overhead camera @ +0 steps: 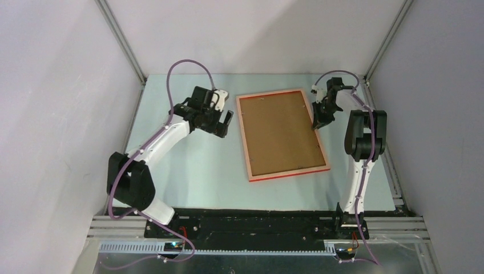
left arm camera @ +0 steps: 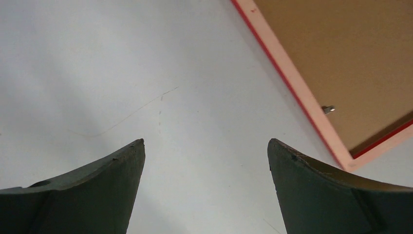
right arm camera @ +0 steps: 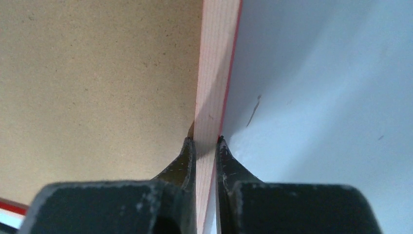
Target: Put the photo into the frame
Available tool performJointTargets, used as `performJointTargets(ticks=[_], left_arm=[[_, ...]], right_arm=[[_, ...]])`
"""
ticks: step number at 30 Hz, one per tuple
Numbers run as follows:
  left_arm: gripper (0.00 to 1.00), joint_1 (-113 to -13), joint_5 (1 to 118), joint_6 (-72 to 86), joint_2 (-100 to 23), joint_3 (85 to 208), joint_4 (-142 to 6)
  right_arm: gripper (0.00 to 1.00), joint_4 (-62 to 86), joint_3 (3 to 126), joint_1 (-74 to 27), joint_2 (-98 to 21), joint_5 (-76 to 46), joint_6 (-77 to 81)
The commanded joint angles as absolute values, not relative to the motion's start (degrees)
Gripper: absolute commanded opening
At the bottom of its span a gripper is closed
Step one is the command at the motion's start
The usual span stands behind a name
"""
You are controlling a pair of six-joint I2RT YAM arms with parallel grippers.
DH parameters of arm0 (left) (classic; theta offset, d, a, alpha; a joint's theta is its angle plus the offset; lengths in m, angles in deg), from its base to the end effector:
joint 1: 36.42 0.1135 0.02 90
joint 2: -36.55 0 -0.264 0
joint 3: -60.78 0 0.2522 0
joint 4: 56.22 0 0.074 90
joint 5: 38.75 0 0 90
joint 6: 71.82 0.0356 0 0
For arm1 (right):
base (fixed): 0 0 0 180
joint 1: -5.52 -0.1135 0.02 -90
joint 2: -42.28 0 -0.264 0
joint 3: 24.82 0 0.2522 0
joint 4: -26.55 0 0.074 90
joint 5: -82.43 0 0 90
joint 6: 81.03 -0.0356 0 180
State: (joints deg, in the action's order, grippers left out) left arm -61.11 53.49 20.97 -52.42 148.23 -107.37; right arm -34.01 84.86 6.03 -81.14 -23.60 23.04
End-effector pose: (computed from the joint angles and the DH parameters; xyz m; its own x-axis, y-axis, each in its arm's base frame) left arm 0.3027 -0.1407 0.2836 -0.7002 0.3755 -0.6072 0.4736 0.8808 -0.0015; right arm 0.4397 0.0059 0.1698 -0.9177 -0.2255 -0.3271 -0.2982 0.9350 0.1921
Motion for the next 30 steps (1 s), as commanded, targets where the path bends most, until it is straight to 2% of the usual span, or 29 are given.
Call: performJointTargets(ticks=[1, 14, 30], left_arm=[[1.00, -58.57, 55.04, 23.44, -48.95, 146.85, -106.54], [1.00, -56.98, 52.84, 26.77, -50.43, 145.31, -107.76], [1.00, -56.99, 56.57, 30.77, -63.62, 147.95, -108.95]], right_arm=[[0.00, -40.64, 93.22, 4.35, -84.16, -24.32, 36.86], [0.00, -51.66, 107.72, -4.12, -91.75, -24.13, 53.59], [0.00, -54.90, 121.76, -13.36, -102.76, -17.69, 68.33]])
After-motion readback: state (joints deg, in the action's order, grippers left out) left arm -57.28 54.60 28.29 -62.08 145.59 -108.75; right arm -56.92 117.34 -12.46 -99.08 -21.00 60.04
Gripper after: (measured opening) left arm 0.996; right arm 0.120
